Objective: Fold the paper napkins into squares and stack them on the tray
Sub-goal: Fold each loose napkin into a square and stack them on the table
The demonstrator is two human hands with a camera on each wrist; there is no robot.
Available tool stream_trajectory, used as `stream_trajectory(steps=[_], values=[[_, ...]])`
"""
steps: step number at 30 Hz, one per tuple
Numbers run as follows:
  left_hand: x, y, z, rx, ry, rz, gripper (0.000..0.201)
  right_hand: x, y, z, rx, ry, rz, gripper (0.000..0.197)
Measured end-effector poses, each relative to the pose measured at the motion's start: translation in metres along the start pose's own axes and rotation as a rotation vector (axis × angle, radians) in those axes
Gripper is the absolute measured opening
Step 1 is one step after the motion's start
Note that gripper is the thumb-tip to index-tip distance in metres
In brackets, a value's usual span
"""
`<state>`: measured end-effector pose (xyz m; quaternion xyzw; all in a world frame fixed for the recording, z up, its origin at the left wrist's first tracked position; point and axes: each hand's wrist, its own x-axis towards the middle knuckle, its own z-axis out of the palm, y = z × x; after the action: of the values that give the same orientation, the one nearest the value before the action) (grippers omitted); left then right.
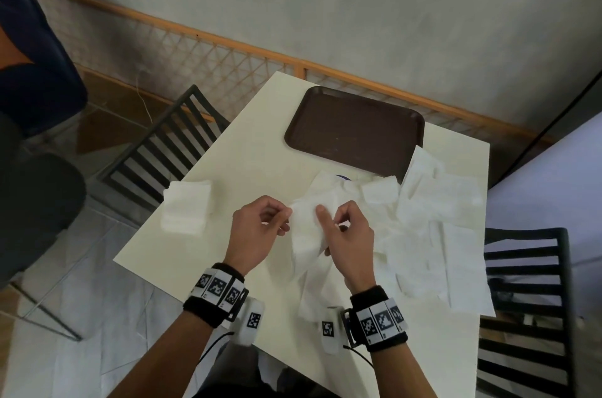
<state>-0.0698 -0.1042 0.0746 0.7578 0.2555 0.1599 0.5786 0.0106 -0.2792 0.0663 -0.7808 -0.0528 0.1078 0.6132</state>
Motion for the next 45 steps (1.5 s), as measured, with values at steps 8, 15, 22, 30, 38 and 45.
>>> stream_trajectory(steps=[8, 15, 22, 30, 38, 45], values=[[0.023, -0.046, 0.007, 0.511, -0.216, 0.189, 0.009, 0.006, 0.042, 0.015, -0.558, -0.078, -0.03, 0.045], [0.032, 0.011, -0.026, 0.167, -0.427, 0.331, 0.007, 0.035, 0.006, 0.007, -0.203, -0.444, -0.143, 0.086], [0.05, 0.042, -0.067, -0.147, -0.262, 0.073, 0.033, 0.046, -0.048, 0.034, 0.131, -0.327, -0.11, 0.009], [0.068, 0.042, -0.104, -0.139, -0.106, 0.068, 0.021, 0.047, -0.082, 0.086, 0.175, -0.313, -0.177, 0.019], [0.092, 0.047, -0.164, -0.126, -0.196, 0.296, 0.02, 0.051, -0.104, 0.118, 0.405, -0.28, -0.234, 0.032], [0.1, 0.043, -0.193, -0.238, -0.238, 0.275, 0.024, 0.046, -0.11, 0.152, 0.47, -0.27, -0.193, 0.047]])
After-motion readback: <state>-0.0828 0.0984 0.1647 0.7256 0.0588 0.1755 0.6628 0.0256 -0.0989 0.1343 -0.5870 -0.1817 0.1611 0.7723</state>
